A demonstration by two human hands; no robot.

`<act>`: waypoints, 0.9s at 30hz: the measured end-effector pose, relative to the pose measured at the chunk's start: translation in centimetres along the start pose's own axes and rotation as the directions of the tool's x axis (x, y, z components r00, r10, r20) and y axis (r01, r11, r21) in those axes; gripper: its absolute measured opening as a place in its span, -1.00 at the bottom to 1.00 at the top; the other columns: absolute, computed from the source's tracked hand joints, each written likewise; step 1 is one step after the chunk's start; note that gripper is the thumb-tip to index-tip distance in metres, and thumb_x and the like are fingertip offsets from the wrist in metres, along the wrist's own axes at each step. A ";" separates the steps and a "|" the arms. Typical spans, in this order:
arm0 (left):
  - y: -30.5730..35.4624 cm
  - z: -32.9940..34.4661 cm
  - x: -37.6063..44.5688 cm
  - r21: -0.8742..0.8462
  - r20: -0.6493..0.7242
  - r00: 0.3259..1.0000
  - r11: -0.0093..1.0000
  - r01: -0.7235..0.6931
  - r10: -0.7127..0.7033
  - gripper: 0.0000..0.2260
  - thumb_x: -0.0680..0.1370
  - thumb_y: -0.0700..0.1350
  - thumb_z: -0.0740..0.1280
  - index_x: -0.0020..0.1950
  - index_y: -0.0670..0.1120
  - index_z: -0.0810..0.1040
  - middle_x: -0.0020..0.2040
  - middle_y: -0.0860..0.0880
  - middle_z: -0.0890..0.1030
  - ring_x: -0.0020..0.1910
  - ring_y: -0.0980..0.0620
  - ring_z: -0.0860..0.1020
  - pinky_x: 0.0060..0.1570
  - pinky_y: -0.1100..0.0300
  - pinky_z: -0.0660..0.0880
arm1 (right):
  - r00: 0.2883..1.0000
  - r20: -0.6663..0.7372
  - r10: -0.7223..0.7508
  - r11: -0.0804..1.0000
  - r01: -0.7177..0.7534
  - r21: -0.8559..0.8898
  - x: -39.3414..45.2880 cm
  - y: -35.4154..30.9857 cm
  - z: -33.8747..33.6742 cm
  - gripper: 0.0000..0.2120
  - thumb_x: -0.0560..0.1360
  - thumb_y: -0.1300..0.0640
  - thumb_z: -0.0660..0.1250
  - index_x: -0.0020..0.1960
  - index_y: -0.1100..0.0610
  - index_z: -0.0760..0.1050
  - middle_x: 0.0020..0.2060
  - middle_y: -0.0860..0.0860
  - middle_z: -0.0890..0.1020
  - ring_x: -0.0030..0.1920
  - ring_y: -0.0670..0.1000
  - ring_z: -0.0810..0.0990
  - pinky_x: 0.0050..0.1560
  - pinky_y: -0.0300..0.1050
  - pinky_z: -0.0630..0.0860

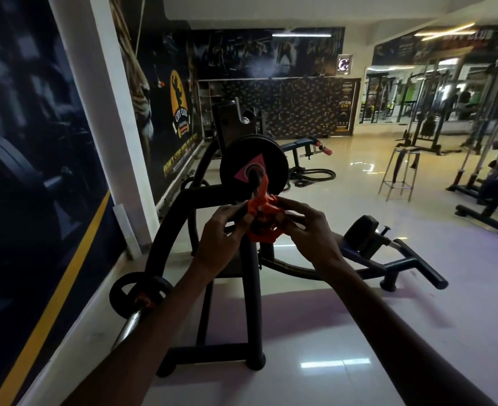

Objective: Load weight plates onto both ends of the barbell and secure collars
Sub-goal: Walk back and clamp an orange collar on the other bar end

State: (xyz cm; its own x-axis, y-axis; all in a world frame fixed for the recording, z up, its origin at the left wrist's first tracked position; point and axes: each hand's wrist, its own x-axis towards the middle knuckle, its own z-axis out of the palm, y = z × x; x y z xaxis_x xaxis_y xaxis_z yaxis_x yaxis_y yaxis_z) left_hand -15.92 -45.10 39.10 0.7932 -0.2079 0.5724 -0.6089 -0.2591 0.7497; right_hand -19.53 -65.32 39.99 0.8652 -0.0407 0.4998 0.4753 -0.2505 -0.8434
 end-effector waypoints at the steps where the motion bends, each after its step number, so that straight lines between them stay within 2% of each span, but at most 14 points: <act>1: -0.2 0.0 0.5 -0.013 -0.003 1.000 1.000 0.007 -0.007 -0.65 0.65 -0.09 0.36 0.43 -0.14 0.54 0.23 0.01 0.56 0.23 0.17 0.57 0.05 0.44 0.54 | 1.000 0.011 -0.001 1.000 0.001 -0.005 0.5 0.3 -0.2 -0.63 0.61 0.21 0.36 0.38 -0.03 0.54 0.27 0.09 0.62 0.24 0.00 0.64 0.21 0.09 0.64; 4: -1.2 0.2 2.5 -0.010 -0.014 1.000 1.000 0.022 -0.023 -0.65 0.65 -0.13 0.36 0.43 -0.14 0.53 0.21 0.04 0.54 0.20 0.20 0.56 0.03 0.49 0.50 | 0.999 0.049 0.023 1.000 -0.023 0.013 2.6 1.1 -0.4 -0.64 0.61 0.25 0.35 0.38 0.03 0.54 0.26 0.11 0.60 0.21 0.03 0.66 0.21 0.13 0.63; 6: -2.1 0.5 4.1 0.003 -0.015 0.999 0.999 0.037 -0.037 -0.65 0.65 -0.15 0.36 0.44 -0.15 0.53 0.25 0.00 0.54 0.20 0.22 0.54 0.03 0.52 0.48 | 0.998 0.047 0.034 0.999 -0.034 0.006 4.6 2.0 -0.4 -0.65 0.62 0.22 0.35 0.38 0.04 0.56 0.24 0.07 0.56 0.22 0.06 0.65 0.22 0.16 0.61; 9: -4.1 0.6 7.0 0.115 -0.028 0.999 0.993 0.039 -0.036 -0.67 0.65 -0.14 0.37 0.40 -0.16 0.57 0.29 -0.08 0.55 0.16 0.23 0.54 0.02 0.55 0.46 | 0.999 0.030 0.018 0.999 -0.017 -0.033 8.0 3.6 0.0 -0.65 0.60 0.16 0.39 0.37 0.01 0.57 0.22 0.03 0.55 0.22 0.06 0.63 0.16 0.20 0.63; 11: -5.5 0.6 9.2 0.158 -0.026 0.998 0.986 0.053 -0.050 -0.69 0.64 -0.11 0.38 0.38 -0.13 0.60 0.29 -0.10 0.57 0.18 0.16 0.58 0.05 0.47 0.50 | 1.000 0.005 -0.003 1.000 0.003 -0.024 10.5 4.8 0.3 -0.67 0.57 0.12 0.42 0.33 -0.01 0.59 0.17 0.00 0.62 0.18 0.03 0.66 0.09 0.20 0.66; 13: -6.5 0.6 11.2 0.170 -0.015 0.997 0.982 0.080 -0.078 -0.69 0.64 -0.14 0.38 0.38 -0.10 0.60 0.28 -0.08 0.59 0.24 0.05 0.60 0.18 0.31 0.54 | 0.999 -0.035 0.004 1.000 -0.005 -0.025 12.8 5.7 0.6 -0.69 0.56 0.13 0.45 0.29 0.02 0.60 0.08 -0.04 0.66 0.11 0.01 0.68 0.02 0.18 0.69; 15: -7.5 0.9 13.4 0.173 -0.031 0.994 0.978 0.112 -0.108 -0.69 0.62 -0.22 0.39 0.37 -0.10 0.60 0.26 -0.06 0.62 0.25 0.03 0.60 0.28 0.12 0.55 | 0.998 -0.060 0.009 0.999 -0.012 -0.044 15.1 6.6 0.9 -0.71 0.56 0.14 0.45 0.28 0.07 0.61 0.02 -0.05 0.67 0.04 -0.01 0.70 -0.03 0.13 0.70; 18: -9.0 1.5 16.3 0.163 -0.078 0.985 0.973 0.162 -0.151 -0.66 0.58 -0.29 0.41 0.35 -0.11 0.61 0.19 -0.05 0.69 0.20 0.01 0.65 0.27 -0.05 0.59 | 0.996 -0.070 -0.064 0.985 0.052 -0.162 18.2 8.5 1.2 -0.71 0.56 0.15 0.43 0.28 0.05 0.62 0.10 0.03 0.65 0.05 -0.01 0.66 0.06 0.00 0.67; 20: -10.1 2.0 17.9 0.159 -0.115 0.979 0.969 0.187 -0.170 -0.61 0.55 -0.32 0.44 0.37 -0.13 0.59 0.18 -0.04 0.69 0.20 0.00 0.66 0.25 -0.02 0.60 | 0.993 -0.080 -0.091 0.971 0.070 -0.229 20.3 9.7 1.4 -0.70 0.56 0.16 0.43 0.29 0.06 0.62 0.15 0.03 0.61 0.07 -0.06 0.60 0.09 -0.23 0.59; 22: -10.5 2.3 18.8 0.170 -0.164 0.974 0.969 0.181 -0.153 -0.56 0.54 -0.31 0.46 0.41 -0.14 0.56 0.21 -0.04 0.67 0.23 0.01 0.63 0.26 0.09 0.58 | 0.990 -0.084 -0.113 0.963 0.089 -0.254 21.7 10.5 1.6 -0.71 0.57 0.16 0.43 0.28 0.06 0.62 0.13 -0.02 0.58 0.06 -0.11 0.56 0.03 -0.40 0.49; 27: -11.3 2.3 19.6 0.178 -0.156 0.988 0.983 0.044 -0.016 -0.45 0.56 -0.27 0.47 0.54 -0.07 0.45 0.38 -0.03 0.59 0.34 0.07 0.57 0.36 0.17 0.52 | 0.974 -0.115 -0.193 0.956 0.161 -0.246 23.1 11.9 1.9 -0.75 0.53 0.18 0.47 0.21 0.08 0.67 0.02 -0.16 0.55 0.02 -0.25 0.55 0.00 -0.43 0.48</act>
State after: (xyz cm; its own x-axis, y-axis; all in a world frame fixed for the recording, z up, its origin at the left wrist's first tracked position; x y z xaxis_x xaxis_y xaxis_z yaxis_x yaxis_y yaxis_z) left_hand 6.46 -48.41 41.05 0.7944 -0.0543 0.6049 -0.5650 -0.4314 0.7033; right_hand 6.35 -67.41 41.15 0.7328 -0.1028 0.6727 0.5541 -0.4836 -0.6775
